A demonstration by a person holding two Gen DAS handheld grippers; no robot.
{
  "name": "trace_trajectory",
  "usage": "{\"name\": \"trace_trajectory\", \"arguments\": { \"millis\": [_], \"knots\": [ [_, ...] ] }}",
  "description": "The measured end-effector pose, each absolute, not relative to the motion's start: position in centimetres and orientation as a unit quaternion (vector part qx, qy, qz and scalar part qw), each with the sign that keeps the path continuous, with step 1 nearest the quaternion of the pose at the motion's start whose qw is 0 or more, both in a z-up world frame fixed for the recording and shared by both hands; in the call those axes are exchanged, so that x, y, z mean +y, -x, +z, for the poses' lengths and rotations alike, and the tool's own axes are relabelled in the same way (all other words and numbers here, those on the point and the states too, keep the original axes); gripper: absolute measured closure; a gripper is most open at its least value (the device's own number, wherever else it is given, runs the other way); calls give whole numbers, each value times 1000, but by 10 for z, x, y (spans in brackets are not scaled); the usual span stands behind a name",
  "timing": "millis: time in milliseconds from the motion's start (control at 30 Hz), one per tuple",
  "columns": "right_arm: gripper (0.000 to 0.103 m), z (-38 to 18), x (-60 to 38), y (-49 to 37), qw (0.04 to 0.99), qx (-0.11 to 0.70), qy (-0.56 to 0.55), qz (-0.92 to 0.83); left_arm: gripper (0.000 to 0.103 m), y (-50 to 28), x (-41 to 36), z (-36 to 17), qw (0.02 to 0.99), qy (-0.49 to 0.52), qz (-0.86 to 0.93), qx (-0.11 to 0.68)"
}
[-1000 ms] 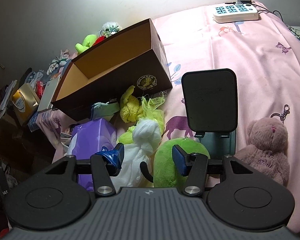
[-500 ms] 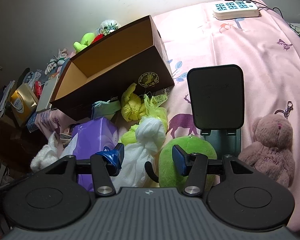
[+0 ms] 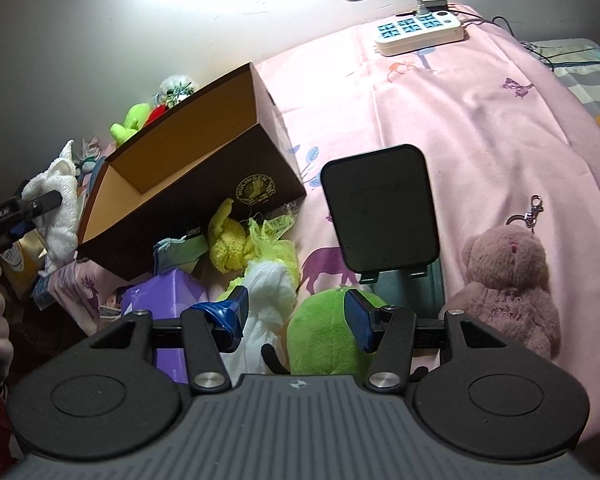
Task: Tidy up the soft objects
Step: 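Carry the bath puff into the brown box and open the left gripper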
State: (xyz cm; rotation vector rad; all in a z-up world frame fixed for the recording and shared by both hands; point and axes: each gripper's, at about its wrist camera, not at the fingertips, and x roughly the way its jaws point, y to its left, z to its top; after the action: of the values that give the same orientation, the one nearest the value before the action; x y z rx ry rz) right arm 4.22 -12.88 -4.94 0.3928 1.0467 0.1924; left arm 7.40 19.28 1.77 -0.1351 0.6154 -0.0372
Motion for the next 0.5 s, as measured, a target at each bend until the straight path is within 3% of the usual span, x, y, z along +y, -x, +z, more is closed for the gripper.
{"name": "trace_trajectory", "arguments": {
  "millis": [200, 500],
  "knots": [
    [66, -47, -149, -36, 851, 479, -210, 37, 54, -162, 191, -2, 937, 35, 4, 347],
    [66, -48, -168, -31, 853, 467, -234, -23, 53, -245, 209, -69, 874, 2, 80, 480]
  ]
}}
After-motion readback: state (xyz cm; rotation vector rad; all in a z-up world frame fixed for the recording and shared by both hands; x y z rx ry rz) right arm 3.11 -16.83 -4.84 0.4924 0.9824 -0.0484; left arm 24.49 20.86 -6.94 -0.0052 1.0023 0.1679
